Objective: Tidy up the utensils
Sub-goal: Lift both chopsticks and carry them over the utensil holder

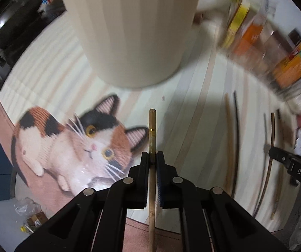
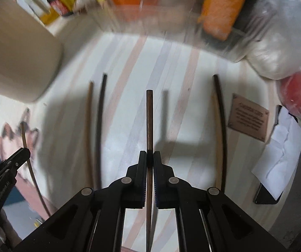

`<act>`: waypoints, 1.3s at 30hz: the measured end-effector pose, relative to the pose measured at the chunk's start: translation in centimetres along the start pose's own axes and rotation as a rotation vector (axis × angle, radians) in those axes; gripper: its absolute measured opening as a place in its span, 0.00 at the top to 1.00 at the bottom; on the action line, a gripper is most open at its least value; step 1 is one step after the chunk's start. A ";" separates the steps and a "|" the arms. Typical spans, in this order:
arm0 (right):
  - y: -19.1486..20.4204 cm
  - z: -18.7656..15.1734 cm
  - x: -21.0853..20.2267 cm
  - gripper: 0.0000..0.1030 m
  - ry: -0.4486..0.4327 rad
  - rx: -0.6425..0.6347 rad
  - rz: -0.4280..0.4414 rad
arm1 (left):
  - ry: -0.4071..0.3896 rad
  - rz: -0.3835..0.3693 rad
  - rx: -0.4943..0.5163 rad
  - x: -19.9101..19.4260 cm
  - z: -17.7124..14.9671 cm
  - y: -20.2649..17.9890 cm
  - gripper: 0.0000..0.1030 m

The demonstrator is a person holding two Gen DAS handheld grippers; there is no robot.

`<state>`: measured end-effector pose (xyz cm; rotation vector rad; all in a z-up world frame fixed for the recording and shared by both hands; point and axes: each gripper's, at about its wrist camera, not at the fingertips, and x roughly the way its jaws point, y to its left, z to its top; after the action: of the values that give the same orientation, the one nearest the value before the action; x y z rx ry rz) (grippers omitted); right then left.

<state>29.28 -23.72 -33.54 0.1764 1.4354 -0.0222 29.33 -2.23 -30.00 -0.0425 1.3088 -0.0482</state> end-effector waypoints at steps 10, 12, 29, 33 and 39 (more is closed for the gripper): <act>0.1 -1.4 -6.8 0.95 -0.164 -0.001 0.097 | -0.126 -0.053 -0.003 -5.9 0.3 0.8 0.96; 0.6 -1.2 -8.0 0.95 -0.196 -0.007 0.110 | -0.150 -0.057 0.001 -7.1 0.4 0.8 0.96; 3.4 3.1 -21.8 0.95 -0.560 -0.069 0.208 | -0.480 -0.102 0.001 -20.1 5.0 0.6 0.96; 5.0 4.8 -26.5 0.95 -0.629 -0.102 0.268 | -0.558 -0.146 -0.019 -24.2 7.3 1.1 0.96; 8.5 8.1 -32.3 0.95 -0.723 -0.156 0.334 | -0.681 -0.148 -0.052 -29.3 11.3 2.9 0.96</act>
<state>33.81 -19.38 0.20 0.2467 0.6711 0.2745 32.68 2.50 0.96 -0.1844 0.6242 -0.1147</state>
